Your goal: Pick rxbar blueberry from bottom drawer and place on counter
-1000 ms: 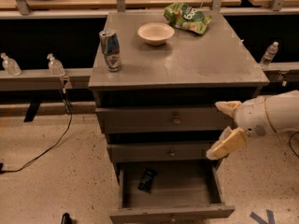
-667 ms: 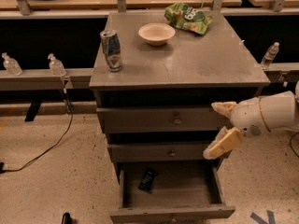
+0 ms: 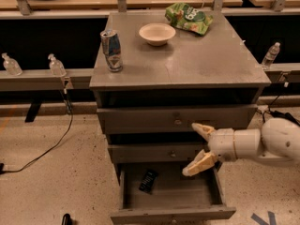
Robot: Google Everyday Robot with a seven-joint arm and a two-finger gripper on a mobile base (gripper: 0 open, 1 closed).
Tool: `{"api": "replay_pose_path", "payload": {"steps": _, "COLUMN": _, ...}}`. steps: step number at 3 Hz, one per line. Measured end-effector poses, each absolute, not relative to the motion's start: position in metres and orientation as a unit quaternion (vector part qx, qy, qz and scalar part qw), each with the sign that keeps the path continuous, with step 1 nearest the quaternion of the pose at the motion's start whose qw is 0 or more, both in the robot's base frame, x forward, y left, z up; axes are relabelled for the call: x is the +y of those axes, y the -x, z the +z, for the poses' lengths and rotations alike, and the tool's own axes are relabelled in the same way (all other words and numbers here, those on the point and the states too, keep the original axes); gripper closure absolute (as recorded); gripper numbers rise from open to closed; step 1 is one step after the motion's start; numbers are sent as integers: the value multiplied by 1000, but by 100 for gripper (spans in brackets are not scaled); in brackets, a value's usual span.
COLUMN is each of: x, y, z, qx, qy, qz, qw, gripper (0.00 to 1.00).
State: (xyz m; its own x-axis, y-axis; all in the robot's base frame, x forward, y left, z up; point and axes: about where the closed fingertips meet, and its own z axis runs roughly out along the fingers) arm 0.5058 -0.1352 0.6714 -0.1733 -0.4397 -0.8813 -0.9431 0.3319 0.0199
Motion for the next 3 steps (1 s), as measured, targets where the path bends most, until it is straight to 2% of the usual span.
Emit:
{"api": "replay_pose_path", "payload": {"steps": 2, "x": -91, "y": -506, "z": 540, "qx": 720, "qy": 516, "qz": 244, "qw": 394, "gripper": 0}}
{"api": "replay_pose_path", "payload": {"steps": 3, "x": -84, "y": -522, "z": 488, "qx": 747, "qy": 493, "qz": 251, "qw": 369, "gripper": 0}}
